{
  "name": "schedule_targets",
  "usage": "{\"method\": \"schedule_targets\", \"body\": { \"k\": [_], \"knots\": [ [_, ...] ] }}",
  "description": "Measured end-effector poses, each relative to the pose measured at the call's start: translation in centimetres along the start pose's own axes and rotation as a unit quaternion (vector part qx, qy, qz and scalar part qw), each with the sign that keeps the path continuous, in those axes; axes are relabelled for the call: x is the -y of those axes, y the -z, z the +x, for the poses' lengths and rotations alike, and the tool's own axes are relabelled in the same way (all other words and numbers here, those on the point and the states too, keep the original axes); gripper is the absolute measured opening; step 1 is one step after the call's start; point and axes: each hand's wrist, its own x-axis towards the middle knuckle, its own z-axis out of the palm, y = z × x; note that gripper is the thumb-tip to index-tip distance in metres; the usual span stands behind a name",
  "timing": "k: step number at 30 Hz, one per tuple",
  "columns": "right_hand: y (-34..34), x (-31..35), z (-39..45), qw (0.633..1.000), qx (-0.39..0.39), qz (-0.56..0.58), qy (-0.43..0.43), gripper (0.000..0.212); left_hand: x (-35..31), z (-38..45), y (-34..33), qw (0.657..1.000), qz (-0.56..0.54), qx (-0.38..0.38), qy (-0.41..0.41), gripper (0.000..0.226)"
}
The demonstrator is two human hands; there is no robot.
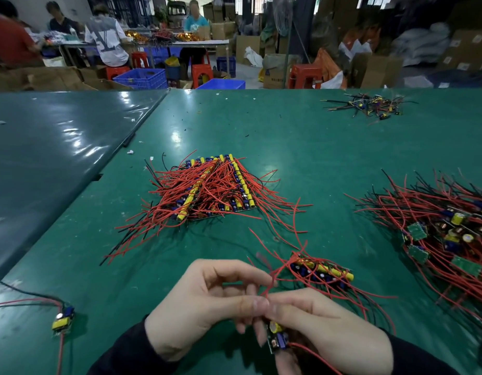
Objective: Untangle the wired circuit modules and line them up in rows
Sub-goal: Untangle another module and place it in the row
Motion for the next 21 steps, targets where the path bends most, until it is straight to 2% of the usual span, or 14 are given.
{"method": "schedule_targets", "body": {
  "k": [5, 7, 9, 11, 14, 18, 21],
  "knots": [
    [-0.19, -0.05, 0.07, 1.000, -0.001, -0.023, 0.015, 0.031, -0.07, 0.10, 0.23, 0.999, 0.004, -0.004, 0.037, 0.032],
    [-0.04, 0.05, 0.09, 0.998, 0.008, -0.061, 0.027, 0.035, -0.06, 0.09, 0.15, 0.998, 0.025, 0.034, 0.047, 0.027],
    [0.02, 0.13, 0.14, 0.993, 0.026, -0.108, 0.047, 0.026, -0.06, 0.03, 0.04, 0.997, 0.028, 0.059, 0.042, 0.017],
    [-0.02, 0.11, 0.17, 0.992, 0.033, -0.110, 0.056, 0.023, -0.08, -0.02, 0.00, 0.998, 0.013, 0.055, 0.029, 0.013],
    [-0.05, 0.04, 0.17, 0.997, 0.029, -0.057, 0.048, 0.024, -0.11, 0.05, -0.09, 0.999, 0.008, 0.033, -0.002, 0.012],
    [0.02, -0.25, 0.26, 0.999, -0.006, -0.039, 0.023, 0.026, 0.04, 0.20, -0.57, 0.993, 0.096, -0.018, -0.073, 0.012],
    [-0.10, -0.37, 0.30, 0.998, -0.022, -0.044, 0.034, 0.023, -0.12, 0.26, -0.56, 0.986, 0.123, -0.029, -0.108, 0.014]
  ]
}}
